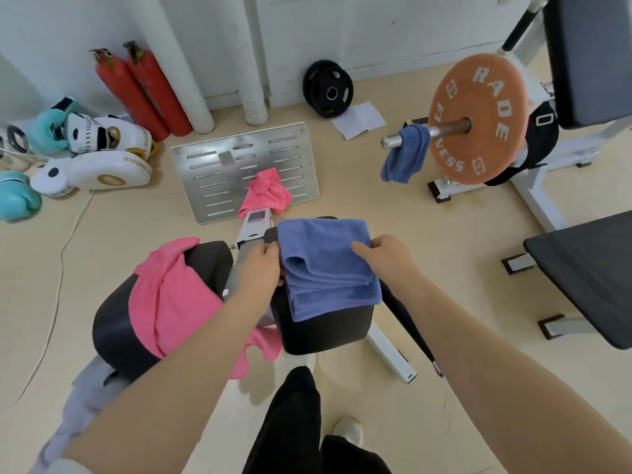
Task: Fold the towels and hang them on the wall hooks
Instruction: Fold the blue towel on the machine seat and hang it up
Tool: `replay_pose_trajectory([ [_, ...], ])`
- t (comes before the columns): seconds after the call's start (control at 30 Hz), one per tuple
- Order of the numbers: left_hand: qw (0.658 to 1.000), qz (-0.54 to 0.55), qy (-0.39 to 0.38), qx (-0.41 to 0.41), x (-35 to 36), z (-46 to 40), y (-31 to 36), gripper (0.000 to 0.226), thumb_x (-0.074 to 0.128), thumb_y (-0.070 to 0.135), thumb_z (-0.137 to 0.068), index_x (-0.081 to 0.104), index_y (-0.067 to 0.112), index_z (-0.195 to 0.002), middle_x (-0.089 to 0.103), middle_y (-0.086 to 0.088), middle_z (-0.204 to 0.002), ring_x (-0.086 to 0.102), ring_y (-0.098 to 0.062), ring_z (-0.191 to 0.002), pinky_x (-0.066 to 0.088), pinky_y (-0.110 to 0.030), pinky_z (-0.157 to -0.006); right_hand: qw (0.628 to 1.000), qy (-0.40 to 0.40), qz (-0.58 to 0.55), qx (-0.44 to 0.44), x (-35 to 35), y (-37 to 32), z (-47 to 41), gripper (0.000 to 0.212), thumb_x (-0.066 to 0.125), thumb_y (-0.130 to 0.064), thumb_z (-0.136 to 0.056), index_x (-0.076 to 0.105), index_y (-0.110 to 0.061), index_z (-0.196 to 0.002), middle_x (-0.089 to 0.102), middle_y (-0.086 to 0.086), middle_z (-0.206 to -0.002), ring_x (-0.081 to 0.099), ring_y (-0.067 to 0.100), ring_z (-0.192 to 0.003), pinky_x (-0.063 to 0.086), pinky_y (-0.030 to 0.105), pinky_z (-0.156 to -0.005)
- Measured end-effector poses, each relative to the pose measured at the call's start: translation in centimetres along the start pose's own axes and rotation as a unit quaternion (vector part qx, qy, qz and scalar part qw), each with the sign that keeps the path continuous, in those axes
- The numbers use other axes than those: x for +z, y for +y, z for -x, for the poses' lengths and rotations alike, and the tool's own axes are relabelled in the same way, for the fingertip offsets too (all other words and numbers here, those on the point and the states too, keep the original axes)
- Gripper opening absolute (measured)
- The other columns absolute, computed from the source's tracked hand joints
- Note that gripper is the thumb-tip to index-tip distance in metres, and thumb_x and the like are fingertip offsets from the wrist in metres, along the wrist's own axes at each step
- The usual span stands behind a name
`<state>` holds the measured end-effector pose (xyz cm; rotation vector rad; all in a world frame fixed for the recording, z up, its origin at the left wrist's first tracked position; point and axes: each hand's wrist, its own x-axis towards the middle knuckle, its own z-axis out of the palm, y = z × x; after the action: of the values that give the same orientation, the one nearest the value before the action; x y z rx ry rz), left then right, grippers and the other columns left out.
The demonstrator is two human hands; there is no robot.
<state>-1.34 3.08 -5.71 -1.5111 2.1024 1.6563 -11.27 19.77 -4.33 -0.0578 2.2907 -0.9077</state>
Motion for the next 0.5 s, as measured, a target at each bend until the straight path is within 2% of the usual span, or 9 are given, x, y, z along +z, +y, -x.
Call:
replay_pose_trajectory([
  [0.07, 0.992, 0.088, 0.009, -0.090, 0.1, 0.9, 1.1, 0.036, 0.038, 0.042, -0.095, 0.058, 0.012, -0.093, 0.065, -0.014, -0.094, 0.057, -0.022, -0.068, 0.050, -0.032, -0.059, 0.997, -0.017, -0.067, 0.015, 0.2, 0.0, 0.5, 0.031, 0.061, -0.028, -0.085, 0.042, -0.014, -0.065, 0.044, 0.001, -0.064, 0.044, 0.017, -0.059, 0.036, 0.028, -0.058],
  [0.13, 0.990, 0.100, -0.010, -0.102, 0.1, 1.7, 1.4, 0.044, 0.039, 0.054, -0.092, 0.055, 0.014, -0.101, 0.058, -0.007, -0.084, 0.051, -0.017, -0.067, 0.044, -0.025, -0.054, 0.991, -0.037, -0.123, 0.022, 0.0, -0.1, 1.0, 0.021, 0.063, -0.025, -0.084, 0.051, -0.011, -0.074, 0.053, 0.003, -0.074, 0.053, 0.022, -0.073, 0.043, 0.035, -0.069],
  [0.17, 0.991, 0.089, -0.032, -0.093, 0.1, 2.1, 1.6, 0.042, 0.045, 0.051, -0.091, 0.054, 0.013, -0.105, 0.055, -0.005, -0.082, 0.049, -0.015, -0.066, 0.041, -0.024, -0.054, 0.985, -0.046, -0.166, 0.028, -0.1, -0.3, 1.2, 0.017, 0.063, -0.023, -0.085, 0.056, -0.008, -0.085, 0.058, 0.007, -0.084, 0.056, 0.025, -0.082, 0.047, 0.036, -0.075],
  [0.23, 0.994, 0.068, -0.067, -0.056, 0.1, 2.7, 1.8, 0.030, 0.058, 0.034, -0.089, 0.056, 0.010, -0.106, 0.053, -0.002, -0.079, 0.045, -0.013, -0.063, 0.036, -0.022, -0.053, 0.948, -0.076, -0.304, 0.055, -0.5, -0.3, 1.5, 0.026, 0.058, -0.017, -0.088, 0.056, -0.001, -0.108, 0.060, 0.014, -0.102, 0.058, 0.026, -0.095, 0.049, 0.035, -0.080],
  [0.33, 0.995, 0.051, -0.081, -0.042, -0.5, 3.4, 2.3, 0.012, 0.063, 0.021, -0.086, 0.056, 0.012, -0.083, 0.050, -0.002, -0.068, 0.044, -0.013, -0.058, 0.036, -0.022, -0.050, 0.867, -0.151, -0.473, 0.044, -1.6, 0.2, 2.2, 0.024, 0.044, -0.003, -0.092, 0.053, 0.004, -0.114, 0.061, 0.014, -0.099, 0.061, 0.021, -0.086, 0.051, 0.026, -0.069],
  [0.4, 0.989, 0.079, -0.117, -0.034, -0.9, 4.0, 2.0, 0.011, 0.066, 0.017, -0.084, 0.058, 0.010, -0.084, 0.056, -0.003, -0.071, 0.050, -0.012, -0.059, 0.040, -0.020, -0.049, 0.858, -0.177, -0.481, 0.030, -2.2, 1.2, 2.6, 0.024, 0.040, 0.004, -0.092, 0.053, 0.001, -0.112, 0.063, 0.011, -0.095, 0.063, 0.017, -0.078, 0.053, 0.023, -0.061],
  [0.43, 0.985, 0.094, -0.144, -0.034, -1.1, 4.2, 1.5, 0.017, 0.068, 0.015, -0.082, 0.059, 0.007, -0.093, 0.061, -0.005, -0.079, 0.055, -0.013, -0.065, 0.045, -0.021, -0.052, 0.867, -0.187, -0.462, 0.034, -2.5, 1.8, 2.8, 0.027, 0.040, 0.007, -0.090, 0.052, -0.001, -0.114, 0.062, 0.010, -0.096, 0.062, 0.017, -0.078, 0.053, 0.024, -0.060],
  [0.5, 0.978, 0.080, -0.186, -0.044, -1.3, 4.5, 0.1, 0.031, 0.071, 0.009, -0.079, 0.057, 0.004, -0.106, 0.064, -0.011, -0.101, 0.062, -0.019, -0.082, 0.054, -0.029, -0.065, 0.905, -0.206, -0.367, 0.052, -2.6, 2.9, 3.1, 0.035, 0.044, 0.010, -0.086, 0.050, -0.002, -0.119, 0.061, 0.010, -0.102, 0.061, 0.021, -0.085, 0.054, 0.030, -0.069],
])
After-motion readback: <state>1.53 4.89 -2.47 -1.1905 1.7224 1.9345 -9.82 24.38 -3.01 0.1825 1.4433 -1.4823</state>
